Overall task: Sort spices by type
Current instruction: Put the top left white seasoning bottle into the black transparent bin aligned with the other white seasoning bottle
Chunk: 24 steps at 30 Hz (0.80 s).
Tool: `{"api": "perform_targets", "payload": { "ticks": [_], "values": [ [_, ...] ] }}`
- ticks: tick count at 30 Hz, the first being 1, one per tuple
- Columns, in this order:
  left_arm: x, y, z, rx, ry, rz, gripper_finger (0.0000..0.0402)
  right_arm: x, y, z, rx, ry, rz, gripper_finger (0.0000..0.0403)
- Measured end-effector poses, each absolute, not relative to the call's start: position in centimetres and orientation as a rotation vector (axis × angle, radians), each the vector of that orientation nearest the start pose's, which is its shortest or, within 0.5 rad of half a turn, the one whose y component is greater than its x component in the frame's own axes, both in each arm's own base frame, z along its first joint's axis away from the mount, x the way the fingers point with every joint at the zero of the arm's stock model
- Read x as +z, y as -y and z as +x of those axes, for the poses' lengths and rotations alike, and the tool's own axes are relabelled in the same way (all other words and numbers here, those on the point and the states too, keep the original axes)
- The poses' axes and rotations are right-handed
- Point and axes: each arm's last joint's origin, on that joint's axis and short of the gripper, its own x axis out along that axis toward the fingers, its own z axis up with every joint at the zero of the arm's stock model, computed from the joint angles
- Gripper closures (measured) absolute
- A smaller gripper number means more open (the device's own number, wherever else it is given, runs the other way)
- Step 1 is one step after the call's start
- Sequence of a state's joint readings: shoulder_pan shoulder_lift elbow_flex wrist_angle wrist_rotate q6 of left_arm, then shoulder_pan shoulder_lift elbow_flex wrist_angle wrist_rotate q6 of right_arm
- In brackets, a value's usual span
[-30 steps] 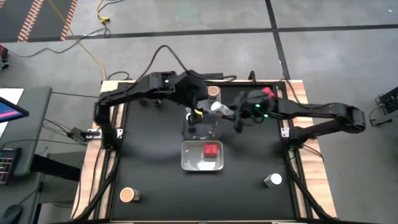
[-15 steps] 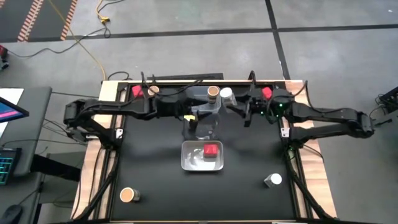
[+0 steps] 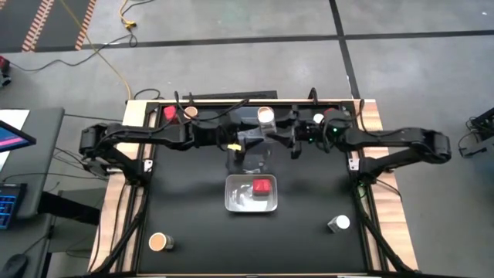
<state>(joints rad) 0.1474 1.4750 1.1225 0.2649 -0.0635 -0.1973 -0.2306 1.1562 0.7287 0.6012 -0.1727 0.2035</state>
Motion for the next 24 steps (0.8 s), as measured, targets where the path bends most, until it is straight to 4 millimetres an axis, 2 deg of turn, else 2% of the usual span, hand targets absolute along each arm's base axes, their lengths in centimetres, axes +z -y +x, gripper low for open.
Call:
{"api": "perform_targets", "payload": {
  "ticks": [3,8,13,24],
  "values": [
    [33.0,-5.2,33.8,0.213,-0.074,-0.114,0.0123,31.6,5.4,25.7,-0.008,0.165,0.166,0.0185],
    [33.3,-5.2,33.8,0.211,-0.039,-0.092,0.0123,32.1,5.6,26.5,0.021,0.176,0.158,0.0185],
    [33.3,-5.4,33.8,0.174,-0.037,-0.116,0.0123,32.4,5.9,27.1,0.025,0.179,0.115,0.0185],
    [33.6,-5.7,33.6,0.100,-0.024,-0.188,0.0123,32.0,7.2,27.0,-0.026,0.144,0.110,0.0185]
  ]
}}
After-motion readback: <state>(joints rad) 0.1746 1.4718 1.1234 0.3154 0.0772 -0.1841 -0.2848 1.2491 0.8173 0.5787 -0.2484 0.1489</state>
